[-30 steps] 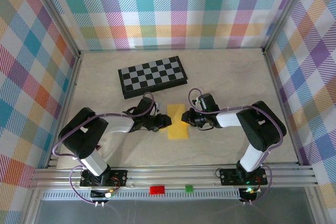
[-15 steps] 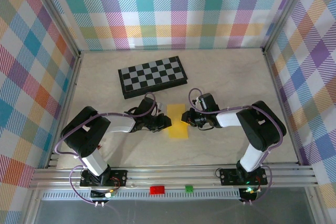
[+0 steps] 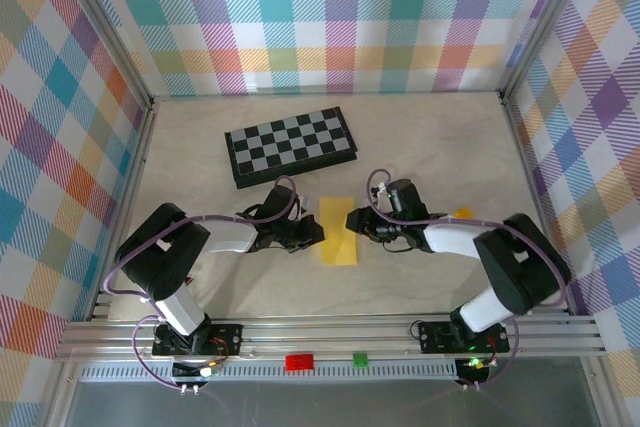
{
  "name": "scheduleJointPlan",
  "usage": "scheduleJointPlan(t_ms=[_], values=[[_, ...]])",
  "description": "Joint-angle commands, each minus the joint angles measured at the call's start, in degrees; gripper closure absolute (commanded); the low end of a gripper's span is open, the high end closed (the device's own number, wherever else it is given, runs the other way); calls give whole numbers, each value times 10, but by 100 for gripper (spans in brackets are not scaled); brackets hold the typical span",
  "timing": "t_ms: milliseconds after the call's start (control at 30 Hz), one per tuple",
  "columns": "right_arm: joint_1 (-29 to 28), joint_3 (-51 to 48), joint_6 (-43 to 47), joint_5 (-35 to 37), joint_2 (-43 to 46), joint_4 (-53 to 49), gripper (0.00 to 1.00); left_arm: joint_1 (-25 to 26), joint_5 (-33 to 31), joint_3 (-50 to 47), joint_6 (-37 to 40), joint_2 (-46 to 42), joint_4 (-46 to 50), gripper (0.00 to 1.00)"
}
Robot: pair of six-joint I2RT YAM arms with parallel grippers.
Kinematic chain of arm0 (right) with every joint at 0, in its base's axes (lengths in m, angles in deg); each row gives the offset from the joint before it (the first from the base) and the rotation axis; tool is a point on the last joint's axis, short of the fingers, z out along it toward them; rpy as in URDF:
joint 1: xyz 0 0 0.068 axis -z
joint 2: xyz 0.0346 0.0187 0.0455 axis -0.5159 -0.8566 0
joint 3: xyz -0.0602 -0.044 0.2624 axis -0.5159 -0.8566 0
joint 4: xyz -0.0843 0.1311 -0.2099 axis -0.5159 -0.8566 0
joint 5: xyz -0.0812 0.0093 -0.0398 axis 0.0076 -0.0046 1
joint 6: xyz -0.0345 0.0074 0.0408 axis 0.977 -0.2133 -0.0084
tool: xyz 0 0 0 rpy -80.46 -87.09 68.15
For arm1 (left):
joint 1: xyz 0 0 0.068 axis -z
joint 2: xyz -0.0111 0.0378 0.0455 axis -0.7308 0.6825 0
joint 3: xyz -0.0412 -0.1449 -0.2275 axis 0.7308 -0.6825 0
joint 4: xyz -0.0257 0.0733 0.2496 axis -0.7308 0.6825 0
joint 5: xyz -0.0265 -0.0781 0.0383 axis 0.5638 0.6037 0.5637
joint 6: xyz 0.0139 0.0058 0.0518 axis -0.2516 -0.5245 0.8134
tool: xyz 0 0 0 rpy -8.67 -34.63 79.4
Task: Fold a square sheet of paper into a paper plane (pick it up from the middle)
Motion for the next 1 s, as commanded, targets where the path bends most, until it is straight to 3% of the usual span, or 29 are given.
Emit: scheduleJointPlan(t_ms=[0, 267, 533, 967], values=[[-8, -11, 53, 23, 42, -28, 53, 4, -9, 10, -5, -25, 15, 92], [-69, -40, 108, 74, 100, -33, 49, 3, -15, 12, -3, -41, 30, 93], [-145, -55, 195, 171, 170, -40, 48, 3, -23, 5, -1, -53, 37, 93], [-264, -61, 340, 303, 203, -31, 49, 0, -20, 13, 1, -50, 42, 93]])
